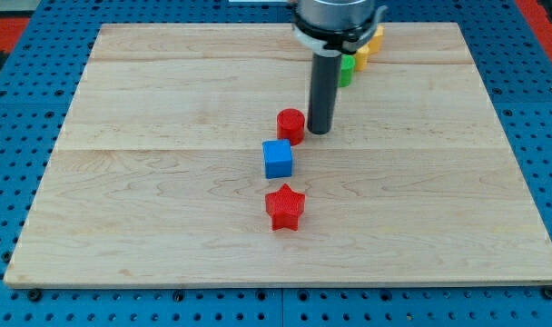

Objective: Nudge the red star up a bit

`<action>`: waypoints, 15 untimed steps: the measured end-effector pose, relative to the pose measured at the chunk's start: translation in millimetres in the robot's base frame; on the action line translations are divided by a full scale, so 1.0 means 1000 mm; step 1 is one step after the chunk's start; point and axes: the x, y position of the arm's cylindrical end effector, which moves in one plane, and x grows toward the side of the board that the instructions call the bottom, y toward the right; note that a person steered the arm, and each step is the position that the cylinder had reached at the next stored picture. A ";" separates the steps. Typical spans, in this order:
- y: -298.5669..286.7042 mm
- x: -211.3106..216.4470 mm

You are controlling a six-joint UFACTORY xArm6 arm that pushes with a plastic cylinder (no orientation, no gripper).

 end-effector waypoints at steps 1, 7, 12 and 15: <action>-0.011 0.000; 0.080 0.149; -0.047 0.163; -0.062 0.141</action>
